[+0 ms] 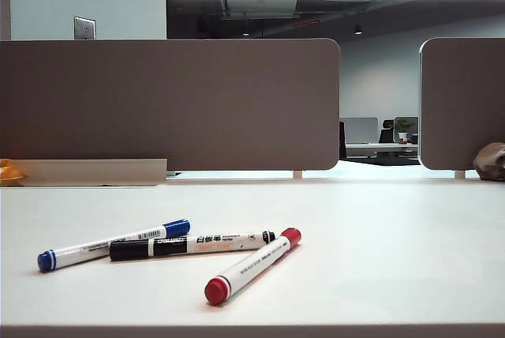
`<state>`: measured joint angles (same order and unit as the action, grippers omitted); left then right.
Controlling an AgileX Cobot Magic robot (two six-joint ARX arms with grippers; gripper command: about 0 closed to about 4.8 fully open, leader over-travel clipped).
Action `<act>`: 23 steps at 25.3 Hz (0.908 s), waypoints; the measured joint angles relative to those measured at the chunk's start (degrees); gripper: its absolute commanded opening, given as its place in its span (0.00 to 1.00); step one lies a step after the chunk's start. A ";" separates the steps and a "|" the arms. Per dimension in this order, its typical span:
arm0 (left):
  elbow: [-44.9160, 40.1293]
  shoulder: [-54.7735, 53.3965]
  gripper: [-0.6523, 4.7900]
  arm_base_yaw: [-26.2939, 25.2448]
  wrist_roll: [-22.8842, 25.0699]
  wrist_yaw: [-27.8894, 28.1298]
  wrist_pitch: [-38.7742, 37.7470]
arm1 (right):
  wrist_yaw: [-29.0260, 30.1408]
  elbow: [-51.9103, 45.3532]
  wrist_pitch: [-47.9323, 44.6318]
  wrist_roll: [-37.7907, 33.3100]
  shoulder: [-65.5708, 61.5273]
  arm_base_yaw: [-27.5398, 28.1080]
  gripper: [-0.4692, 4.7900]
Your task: Pick up the markers one by one and line them up horizontally in a straight line on the table.
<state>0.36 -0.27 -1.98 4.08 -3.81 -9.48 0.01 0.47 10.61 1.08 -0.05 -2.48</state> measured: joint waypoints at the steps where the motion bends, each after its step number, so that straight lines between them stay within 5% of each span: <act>1: 0.00 0.00 0.11 0.00 0.00 0.00 0.00 | 0.00 0.00 0.00 0.00 0.00 0.00 0.09; 20: 0.00 -0.02 0.11 0.00 0.00 0.00 0.00 | 0.00 -0.02 -0.02 -0.09 0.00 -0.04 0.09; 23: 0.02 -0.02 0.11 0.00 -2.14 -1.66 0.17 | 0.15 0.00 -0.42 -7.19 0.00 -0.15 0.09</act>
<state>0.38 -0.30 -1.98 1.93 -5.48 -9.30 0.16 0.47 10.20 -6.11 -0.05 -2.63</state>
